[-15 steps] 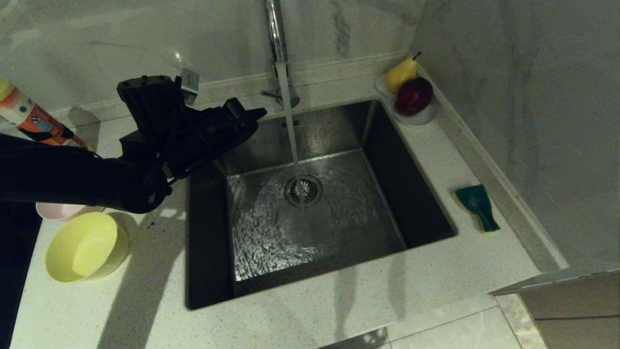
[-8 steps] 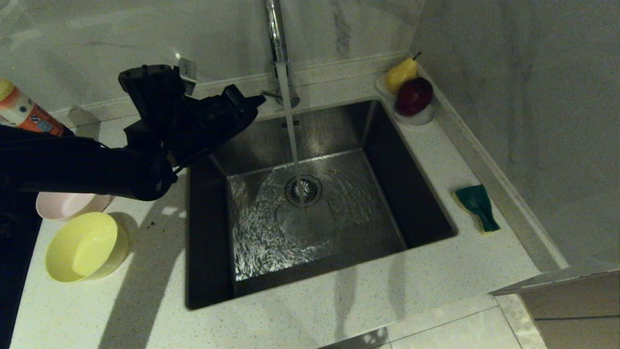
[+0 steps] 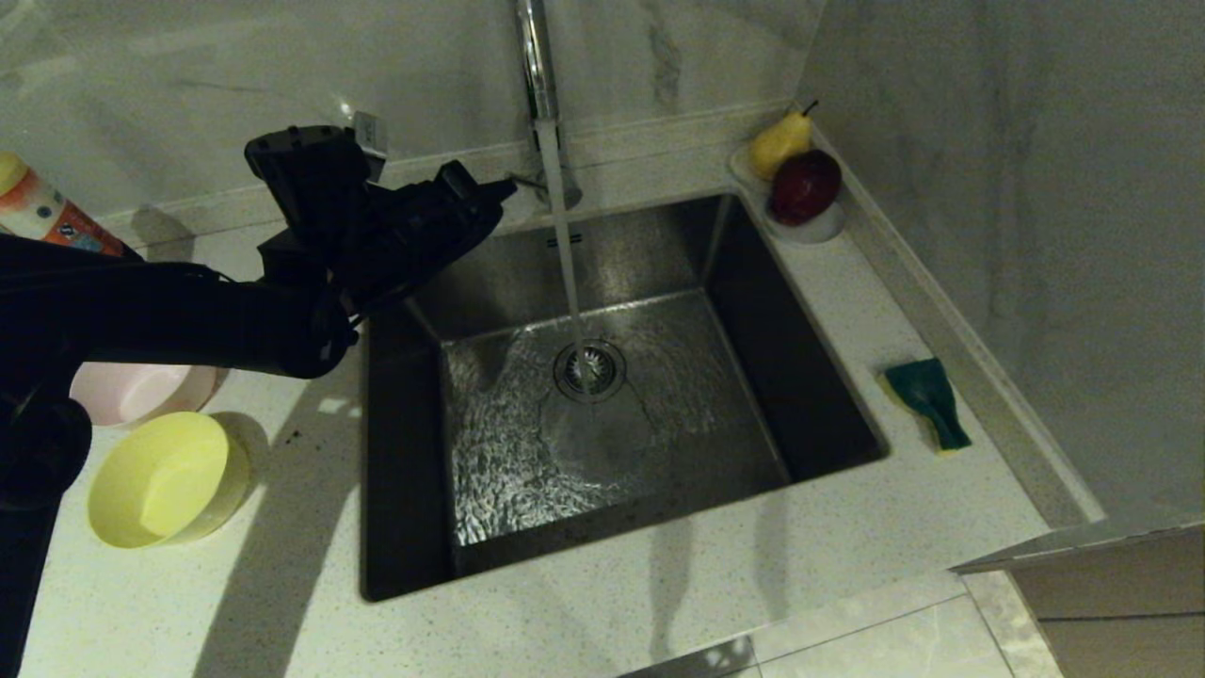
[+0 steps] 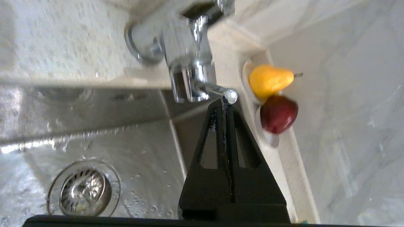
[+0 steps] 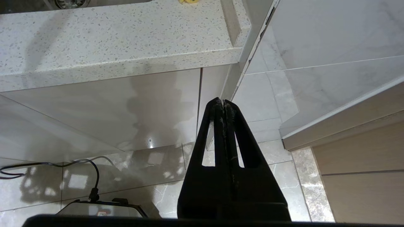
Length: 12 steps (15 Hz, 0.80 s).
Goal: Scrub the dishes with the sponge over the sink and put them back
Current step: Turn off the faucet
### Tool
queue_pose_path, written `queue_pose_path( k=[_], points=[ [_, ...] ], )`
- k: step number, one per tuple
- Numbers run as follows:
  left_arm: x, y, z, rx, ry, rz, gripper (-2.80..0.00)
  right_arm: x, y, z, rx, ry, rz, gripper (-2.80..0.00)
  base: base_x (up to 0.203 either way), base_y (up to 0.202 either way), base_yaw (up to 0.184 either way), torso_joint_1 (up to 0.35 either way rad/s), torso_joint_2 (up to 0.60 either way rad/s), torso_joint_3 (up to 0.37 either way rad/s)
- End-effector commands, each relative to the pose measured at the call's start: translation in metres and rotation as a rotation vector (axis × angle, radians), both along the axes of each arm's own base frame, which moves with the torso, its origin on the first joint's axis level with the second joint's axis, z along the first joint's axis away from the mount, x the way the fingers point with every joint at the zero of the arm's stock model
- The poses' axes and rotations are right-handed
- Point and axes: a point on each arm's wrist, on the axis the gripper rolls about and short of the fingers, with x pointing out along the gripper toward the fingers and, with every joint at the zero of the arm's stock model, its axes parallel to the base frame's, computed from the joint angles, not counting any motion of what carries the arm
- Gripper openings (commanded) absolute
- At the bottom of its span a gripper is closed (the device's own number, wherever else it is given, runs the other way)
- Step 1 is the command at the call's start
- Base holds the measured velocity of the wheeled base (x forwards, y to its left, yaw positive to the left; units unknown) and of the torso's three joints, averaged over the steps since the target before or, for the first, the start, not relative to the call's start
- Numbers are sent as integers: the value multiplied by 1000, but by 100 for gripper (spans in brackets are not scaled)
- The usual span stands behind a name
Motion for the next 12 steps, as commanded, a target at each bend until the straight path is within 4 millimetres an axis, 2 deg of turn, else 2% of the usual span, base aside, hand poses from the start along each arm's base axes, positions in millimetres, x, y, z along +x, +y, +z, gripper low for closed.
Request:
queue_pose_path(
  k=[1, 4, 10, 12],
  points=[
    [5, 4, 2, -20, -5, 6, -280, 0, 0, 0, 0, 2, 1, -280, 0, 0, 0, 0, 0, 0],
    [11, 4, -2, -22, -6, 8, -280, 0, 0, 0, 0, 2, 1, -280, 0, 0, 0, 0, 0, 0],
    [17, 5, 16, -31, -42, 15, -280, 0, 0, 0, 0, 2, 1, -280, 0, 0, 0, 0, 0, 0],
    [25, 5, 13, -31, -42, 18, -280, 0, 0, 0, 0, 2, 1, -280, 0, 0, 0, 0, 0, 0]
  ],
)
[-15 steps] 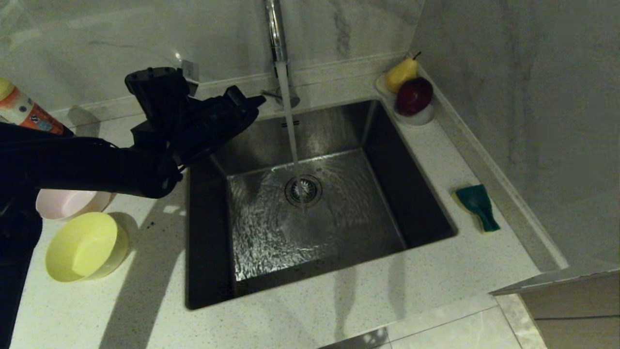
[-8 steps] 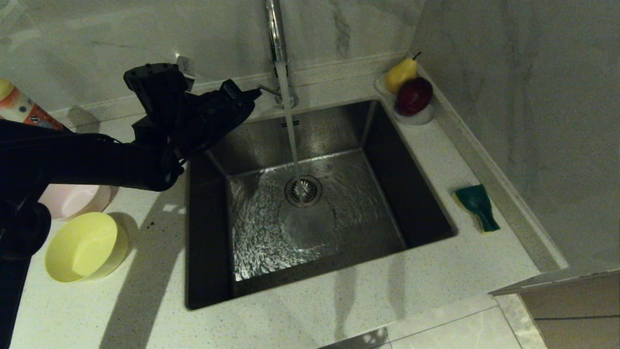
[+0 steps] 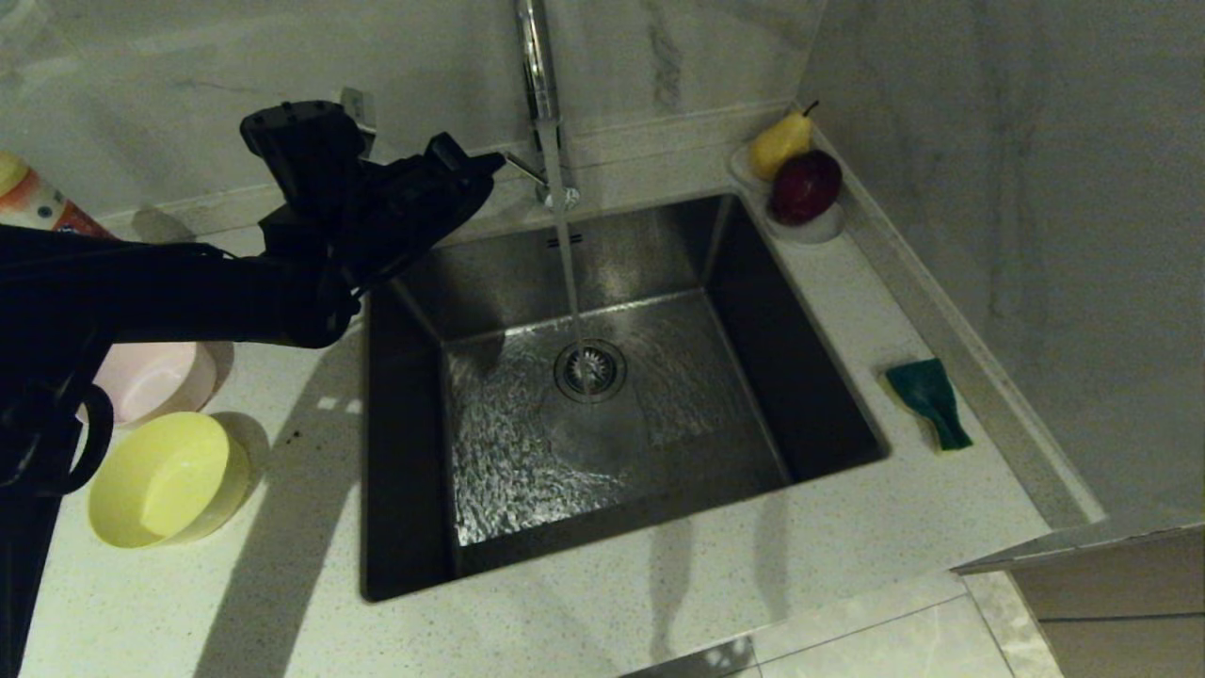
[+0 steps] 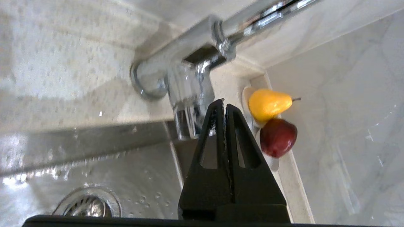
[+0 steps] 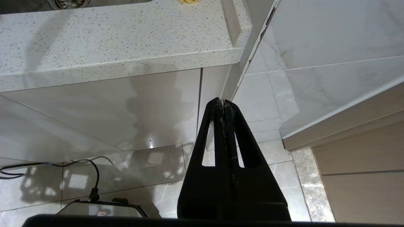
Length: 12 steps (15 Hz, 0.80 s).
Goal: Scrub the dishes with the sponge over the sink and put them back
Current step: Turn off the faucet
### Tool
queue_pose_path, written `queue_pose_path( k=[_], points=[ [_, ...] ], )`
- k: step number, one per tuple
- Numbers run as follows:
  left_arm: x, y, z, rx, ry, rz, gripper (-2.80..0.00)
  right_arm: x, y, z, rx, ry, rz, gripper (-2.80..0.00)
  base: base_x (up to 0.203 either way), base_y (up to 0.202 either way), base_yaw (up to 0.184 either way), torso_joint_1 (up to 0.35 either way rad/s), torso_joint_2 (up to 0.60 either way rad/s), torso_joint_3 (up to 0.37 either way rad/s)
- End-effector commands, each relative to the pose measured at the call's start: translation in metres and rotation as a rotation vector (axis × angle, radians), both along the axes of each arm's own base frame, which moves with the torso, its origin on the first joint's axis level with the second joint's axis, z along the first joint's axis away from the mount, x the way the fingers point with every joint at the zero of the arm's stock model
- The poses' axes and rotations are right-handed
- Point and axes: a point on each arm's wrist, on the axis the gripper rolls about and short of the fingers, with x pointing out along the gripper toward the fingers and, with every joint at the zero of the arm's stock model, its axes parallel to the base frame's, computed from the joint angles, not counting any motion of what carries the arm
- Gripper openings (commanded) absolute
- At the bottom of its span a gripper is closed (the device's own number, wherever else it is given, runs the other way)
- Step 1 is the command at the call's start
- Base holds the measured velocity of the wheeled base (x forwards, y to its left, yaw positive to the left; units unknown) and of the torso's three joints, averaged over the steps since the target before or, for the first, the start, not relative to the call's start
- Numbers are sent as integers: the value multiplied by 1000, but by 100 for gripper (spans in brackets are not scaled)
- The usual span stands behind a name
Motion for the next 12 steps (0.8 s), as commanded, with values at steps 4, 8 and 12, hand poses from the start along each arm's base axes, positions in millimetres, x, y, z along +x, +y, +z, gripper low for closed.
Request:
queue_pose_path(
  k=[4, 8, 12],
  points=[
    [13, 1, -3, -7, -13, 6, -280, 0, 0, 0, -1, 2, 1, -280, 0, 0, 0, 0, 0, 0],
    [8, 16, 6, -18, -16, 44, -280, 0, 0, 0, -1, 2, 1, -280, 0, 0, 0, 0, 0, 0],
    [-10, 23, 27, -36, -47, 80, -280, 0, 0, 0, -1, 2, 1, -280, 0, 0, 0, 0, 0, 0]
  ],
)
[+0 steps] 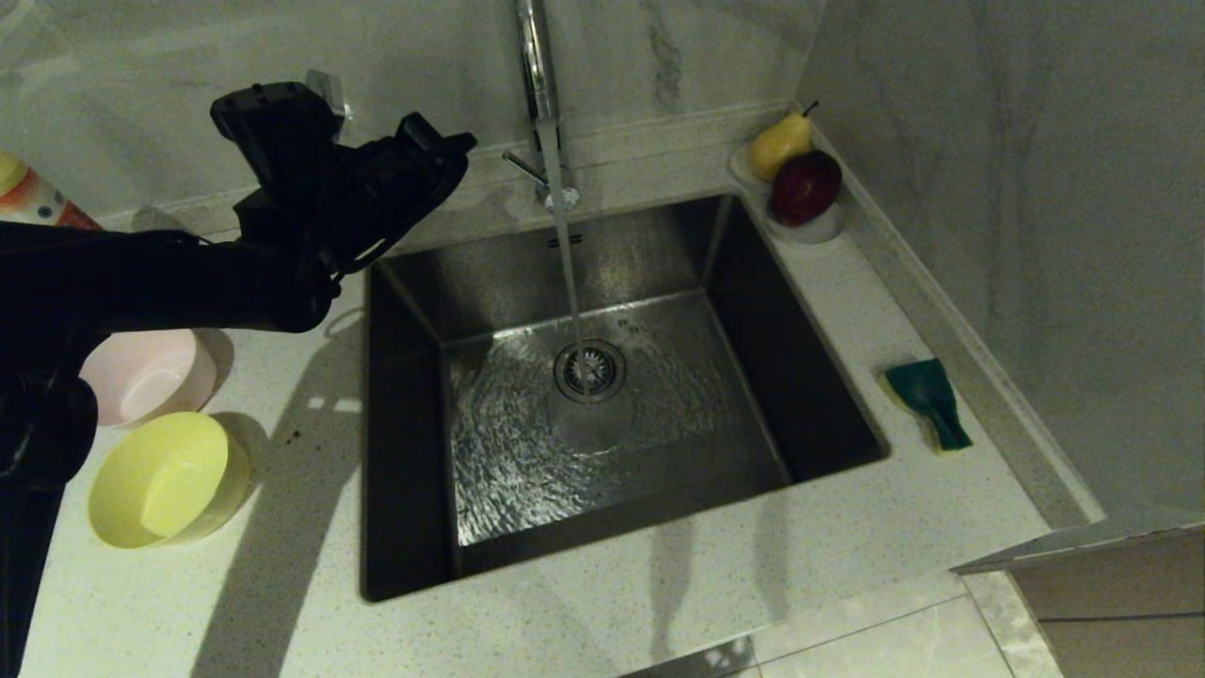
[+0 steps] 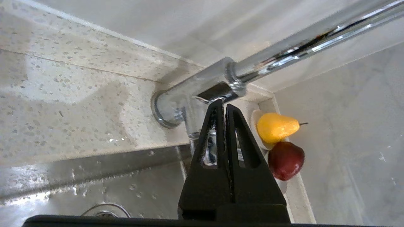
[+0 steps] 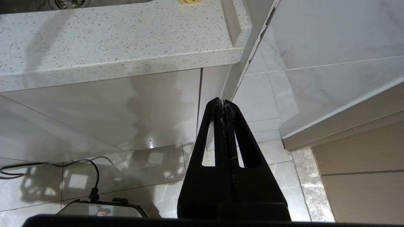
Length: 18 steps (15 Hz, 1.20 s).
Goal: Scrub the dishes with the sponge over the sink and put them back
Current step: Turn off the faucet
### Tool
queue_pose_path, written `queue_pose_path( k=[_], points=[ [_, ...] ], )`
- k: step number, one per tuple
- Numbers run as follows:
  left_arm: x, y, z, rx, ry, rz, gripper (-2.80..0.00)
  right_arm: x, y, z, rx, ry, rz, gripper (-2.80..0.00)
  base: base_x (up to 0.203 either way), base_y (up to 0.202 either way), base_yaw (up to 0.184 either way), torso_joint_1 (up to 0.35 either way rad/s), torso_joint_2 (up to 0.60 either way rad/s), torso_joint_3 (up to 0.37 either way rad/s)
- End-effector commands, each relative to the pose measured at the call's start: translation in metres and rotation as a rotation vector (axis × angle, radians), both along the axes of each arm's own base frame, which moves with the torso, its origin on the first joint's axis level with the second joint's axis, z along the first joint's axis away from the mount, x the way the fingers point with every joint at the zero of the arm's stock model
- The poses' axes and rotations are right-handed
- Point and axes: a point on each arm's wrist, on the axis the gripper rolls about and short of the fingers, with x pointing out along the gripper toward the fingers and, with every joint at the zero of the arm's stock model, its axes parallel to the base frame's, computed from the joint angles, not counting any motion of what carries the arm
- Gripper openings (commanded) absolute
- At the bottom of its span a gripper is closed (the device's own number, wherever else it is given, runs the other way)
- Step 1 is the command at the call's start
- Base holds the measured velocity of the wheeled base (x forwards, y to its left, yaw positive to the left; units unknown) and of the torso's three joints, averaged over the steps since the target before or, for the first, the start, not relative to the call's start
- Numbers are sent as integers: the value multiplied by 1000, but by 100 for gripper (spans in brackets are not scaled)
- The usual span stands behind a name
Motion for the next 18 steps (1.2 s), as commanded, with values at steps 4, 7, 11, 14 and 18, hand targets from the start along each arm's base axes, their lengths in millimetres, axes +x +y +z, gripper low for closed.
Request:
queue_pose_path(
  k=[4, 7, 11, 14, 18],
  points=[
    [-40, 2, 15, -64, 54, -70, -280, 0, 0, 0, 0, 2, 0, -280, 0, 0, 0, 0, 0, 0],
    [-55, 3, 20, -70, 61, -139, -280, 0, 0, 0, 0, 2, 0, -280, 0, 0, 0, 0, 0, 0],
    [-63, -1, 17, -56, 86, -240, -280, 0, 0, 0, 0, 2, 0, -280, 0, 0, 0, 0, 0, 0],
    [-62, -14, 5, -48, 128, -271, -280, 0, 0, 0, 0, 2, 0, -280, 0, 0, 0, 0, 0, 0],
    [-52, -23, -13, -42, 172, -284, -280, 0, 0, 0, 0, 2, 0, -280, 0, 0, 0, 0, 0, 0]
  ],
)
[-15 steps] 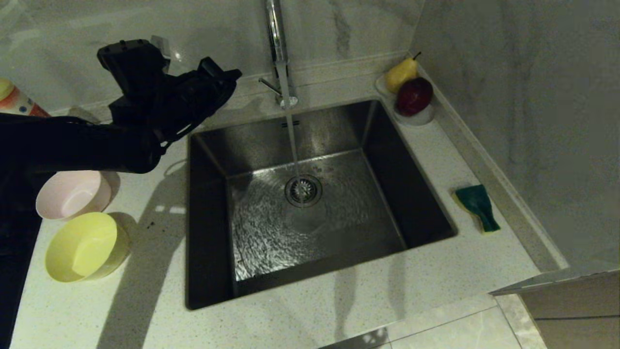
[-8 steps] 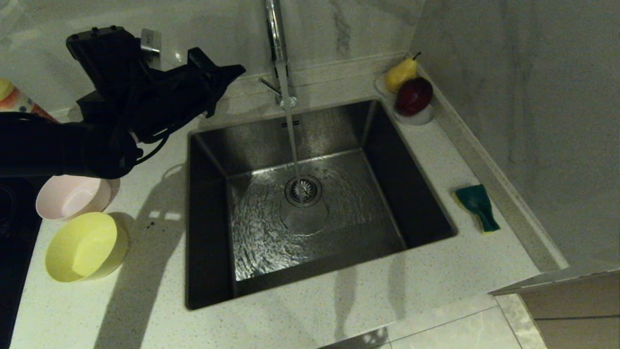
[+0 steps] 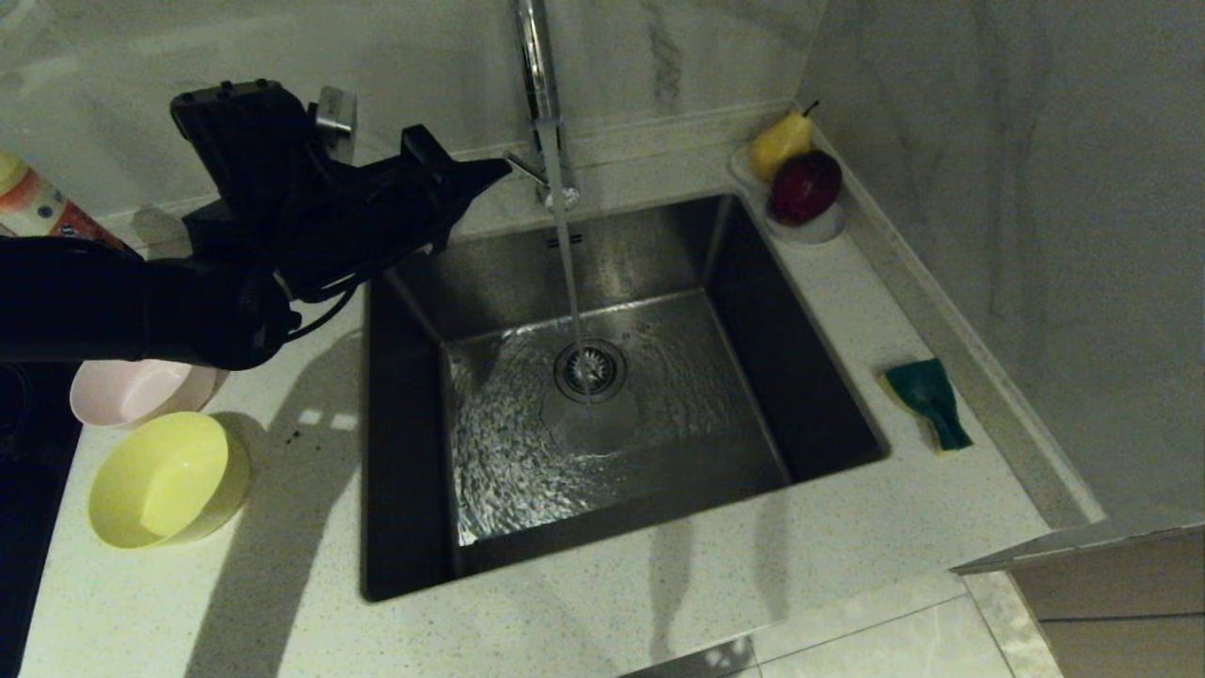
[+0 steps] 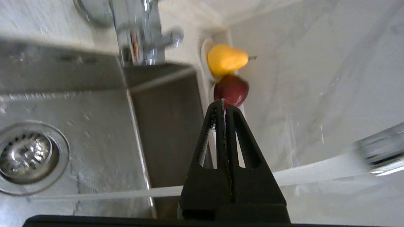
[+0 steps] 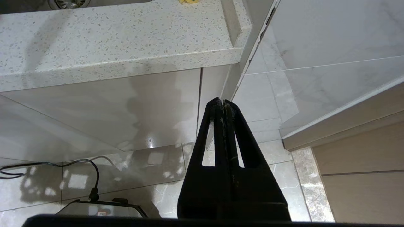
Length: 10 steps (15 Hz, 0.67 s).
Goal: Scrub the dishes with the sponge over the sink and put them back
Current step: Turn off the faucet
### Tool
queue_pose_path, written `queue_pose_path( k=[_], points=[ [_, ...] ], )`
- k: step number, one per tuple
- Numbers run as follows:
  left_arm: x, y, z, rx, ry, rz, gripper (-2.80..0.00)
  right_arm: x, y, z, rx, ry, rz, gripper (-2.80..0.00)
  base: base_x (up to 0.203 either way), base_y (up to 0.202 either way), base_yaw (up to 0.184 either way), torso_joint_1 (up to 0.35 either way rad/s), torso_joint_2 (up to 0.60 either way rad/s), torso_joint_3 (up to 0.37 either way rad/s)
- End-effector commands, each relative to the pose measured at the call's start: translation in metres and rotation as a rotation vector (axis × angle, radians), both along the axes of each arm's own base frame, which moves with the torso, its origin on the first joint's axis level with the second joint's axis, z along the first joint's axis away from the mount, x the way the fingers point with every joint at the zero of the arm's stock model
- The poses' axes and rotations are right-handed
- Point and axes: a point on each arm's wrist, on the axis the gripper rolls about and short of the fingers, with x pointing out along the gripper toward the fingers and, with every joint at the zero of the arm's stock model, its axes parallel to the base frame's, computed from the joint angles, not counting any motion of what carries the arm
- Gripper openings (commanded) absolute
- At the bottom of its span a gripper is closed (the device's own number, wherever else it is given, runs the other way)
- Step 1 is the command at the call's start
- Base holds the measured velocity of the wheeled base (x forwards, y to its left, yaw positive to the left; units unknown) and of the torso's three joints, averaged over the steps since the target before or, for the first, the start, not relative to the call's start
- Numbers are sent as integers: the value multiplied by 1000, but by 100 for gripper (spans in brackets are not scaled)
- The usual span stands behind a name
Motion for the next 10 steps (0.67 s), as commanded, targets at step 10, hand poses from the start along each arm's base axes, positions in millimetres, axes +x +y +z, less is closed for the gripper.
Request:
queue_pose_path(
  k=[10],
  points=[
    [34, -12, -30, -9, -15, -5, -280, 0, 0, 0, 0, 2, 1, -280, 0, 0, 0, 0, 0, 0]
  ],
)
